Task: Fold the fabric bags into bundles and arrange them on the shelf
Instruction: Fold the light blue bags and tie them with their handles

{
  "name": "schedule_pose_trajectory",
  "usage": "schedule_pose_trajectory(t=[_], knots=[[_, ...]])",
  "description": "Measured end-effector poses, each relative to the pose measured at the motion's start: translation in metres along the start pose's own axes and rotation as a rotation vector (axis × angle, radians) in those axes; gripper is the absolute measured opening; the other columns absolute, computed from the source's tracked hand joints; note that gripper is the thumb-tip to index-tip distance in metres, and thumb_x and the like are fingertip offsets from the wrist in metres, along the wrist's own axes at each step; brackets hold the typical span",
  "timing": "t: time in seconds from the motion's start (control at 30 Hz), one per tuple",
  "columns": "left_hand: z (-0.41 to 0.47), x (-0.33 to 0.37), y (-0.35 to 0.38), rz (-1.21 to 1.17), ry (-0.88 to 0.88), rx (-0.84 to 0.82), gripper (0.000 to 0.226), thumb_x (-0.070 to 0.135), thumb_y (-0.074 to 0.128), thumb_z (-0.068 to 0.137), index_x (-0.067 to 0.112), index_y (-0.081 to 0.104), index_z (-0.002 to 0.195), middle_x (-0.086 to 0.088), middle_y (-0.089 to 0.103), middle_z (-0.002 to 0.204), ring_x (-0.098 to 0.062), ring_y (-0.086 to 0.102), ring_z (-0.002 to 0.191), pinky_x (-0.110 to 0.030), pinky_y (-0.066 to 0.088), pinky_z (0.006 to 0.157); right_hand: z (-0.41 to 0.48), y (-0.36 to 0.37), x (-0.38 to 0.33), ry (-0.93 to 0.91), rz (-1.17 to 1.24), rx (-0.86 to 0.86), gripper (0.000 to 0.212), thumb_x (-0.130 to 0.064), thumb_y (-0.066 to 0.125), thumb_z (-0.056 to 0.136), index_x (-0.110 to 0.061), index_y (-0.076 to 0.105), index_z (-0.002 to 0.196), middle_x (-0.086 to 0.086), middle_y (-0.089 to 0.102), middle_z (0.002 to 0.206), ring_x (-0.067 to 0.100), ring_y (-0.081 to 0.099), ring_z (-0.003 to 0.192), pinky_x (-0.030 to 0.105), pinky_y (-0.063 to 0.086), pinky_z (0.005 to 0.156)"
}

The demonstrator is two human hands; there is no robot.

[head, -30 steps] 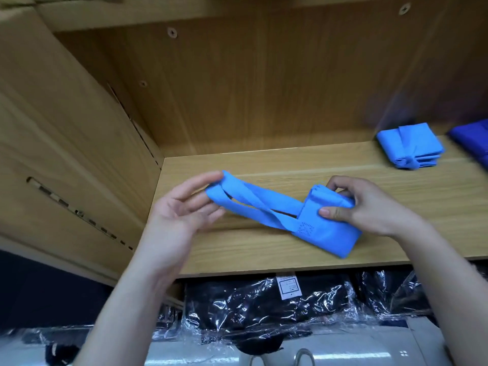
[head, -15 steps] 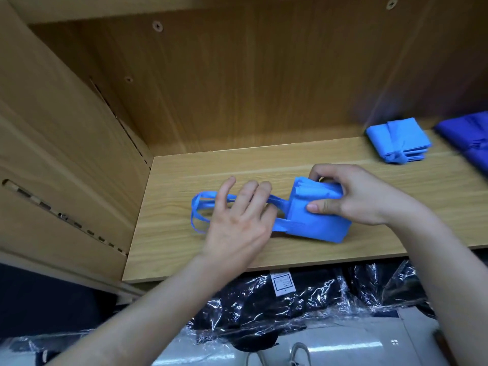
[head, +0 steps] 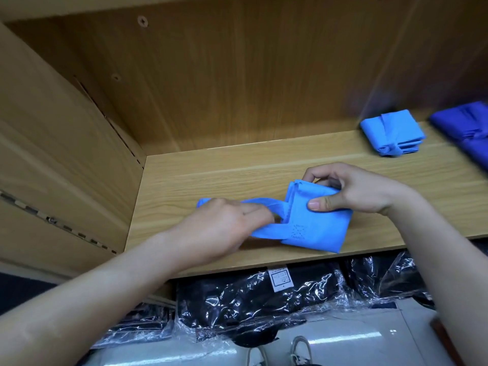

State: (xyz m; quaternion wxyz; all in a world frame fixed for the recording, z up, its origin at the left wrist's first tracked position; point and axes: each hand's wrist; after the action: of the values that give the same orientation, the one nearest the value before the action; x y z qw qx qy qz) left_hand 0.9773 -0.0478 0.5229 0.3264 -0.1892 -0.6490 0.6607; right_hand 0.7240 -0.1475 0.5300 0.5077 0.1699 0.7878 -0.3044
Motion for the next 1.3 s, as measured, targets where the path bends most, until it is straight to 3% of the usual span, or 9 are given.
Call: schedule_pose_trajectory(t=[0.2,0.3,0.43,0.5,0.63,0.7,0.93,1.13,1.3], knots=[[-0.009,-0.005,-0.012,-0.126,-0.384,-0.181,0.006,0.025,0.061,0.088,0.029,0.057,0.089,0.008,0.052,0.063,-0.017,0.05,0.064,-0.031,0.037,0.06,0.001,-0.011,0.004,0.035,-0.089,0.024,0.017,-0.016,0.075,0.082,-0.012,0.062,0.092,0.008,0.072,0.08,0.017,0.064,0.071,0.026,0.046,0.06],[-0.018,-0.003,-0.026,-0.304,-0.385,-0.208,0.026,0.038,0.067,0.083,0.026,0.052,0.066,0.001,0.051,0.062,-0.013,0.047,0.06,-0.031,0.041,0.061,0.007,-0.011,0.016,0.071,-0.101,0.08,0.016,-0.018,0.075,0.084,-0.012,0.063,0.092,0.015,0.073,0.086,0.018,0.063,0.073,0.029,0.045,0.063],[-0.033,0.001,-0.05,-0.802,-0.212,-0.208,0.019,0.032,0.073,0.081,0.014,0.065,0.077,0.001,0.066,0.088,-0.018,0.062,0.1,-0.044,0.036,0.108,0.01,-0.009,0.03,0.106,-0.044,0.164,0.019,-0.033,0.075,0.072,-0.02,0.067,0.083,0.018,0.069,0.08,0.023,0.058,0.072,0.032,0.038,0.063],[-0.035,0.002,-0.053,-1.039,-0.141,-0.105,0.017,0.029,0.075,0.078,0.013,0.069,0.078,0.003,0.072,0.085,-0.013,0.067,0.095,-0.042,0.031,0.115,0.013,-0.003,0.031,0.104,0.023,0.127,0.016,-0.033,0.073,0.071,-0.021,0.069,0.082,0.022,0.068,0.082,0.023,0.059,0.073,0.031,0.039,0.062],[-0.029,0.01,-0.051,-1.541,-0.086,0.17,0.023,0.014,0.061,0.067,0.009,0.074,0.085,-0.022,0.063,0.062,-0.017,0.063,0.059,-0.026,0.052,0.076,0.019,0.007,0.027,0.07,0.089,0.055,0.031,-0.029,0.071,0.073,-0.008,0.069,0.097,0.024,0.071,0.095,0.025,0.066,0.08,0.031,0.049,0.066],[-0.024,0.012,-0.046,-1.675,-0.081,0.297,0.041,0.009,0.053,0.063,0.006,0.075,0.098,-0.012,0.072,0.075,-0.021,0.067,0.066,-0.033,0.054,0.083,0.021,0.008,0.026,0.062,0.114,0.032,0.035,-0.027,0.069,0.074,-0.005,0.068,0.1,0.017,0.073,0.094,0.021,0.068,0.08,0.028,0.053,0.065],[-0.007,0.021,-0.033,-1.77,-0.37,0.502,0.05,0.008,0.067,0.066,0.033,0.074,0.108,0.01,0.065,0.128,-0.022,0.074,0.075,-0.02,0.055,0.048,0.021,0.017,0.009,0.044,0.077,0.016,0.032,-0.031,0.07,0.074,-0.009,0.069,0.097,0.017,0.073,0.095,0.019,0.068,0.079,0.025,0.05,0.063],[-0.012,-0.003,-0.001,-1.802,-0.543,0.529,0.098,0.034,0.095,0.051,0.011,0.051,0.135,0.0,0.056,0.14,-0.037,0.064,0.111,-0.036,0.053,0.095,0.015,0.018,-0.002,-0.013,0.021,0.118,0.019,-0.018,0.076,0.083,-0.01,0.066,0.096,0.019,0.071,0.092,0.02,0.064,0.077,0.033,0.047,0.067],[-0.004,0.001,0.02,-1.677,-0.764,0.477,0.052,0.017,0.069,0.072,0.016,0.055,0.122,0.001,0.056,0.137,-0.012,0.065,0.11,-0.031,0.05,0.098,0.018,0.034,-0.01,-0.195,-0.629,0.317,0.02,-0.025,0.079,0.078,-0.024,0.066,0.093,-0.008,0.067,0.083,0.022,0.057,0.081,0.04,0.048,0.076]])
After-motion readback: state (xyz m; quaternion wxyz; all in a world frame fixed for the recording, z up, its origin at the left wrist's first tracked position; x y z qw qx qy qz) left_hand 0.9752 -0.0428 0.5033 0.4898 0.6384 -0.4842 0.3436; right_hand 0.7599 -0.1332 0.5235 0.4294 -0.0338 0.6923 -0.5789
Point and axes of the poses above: each hand's wrist, its own z-axis towards the middle knuckle, its own y-axis out of the palm, x = y × z
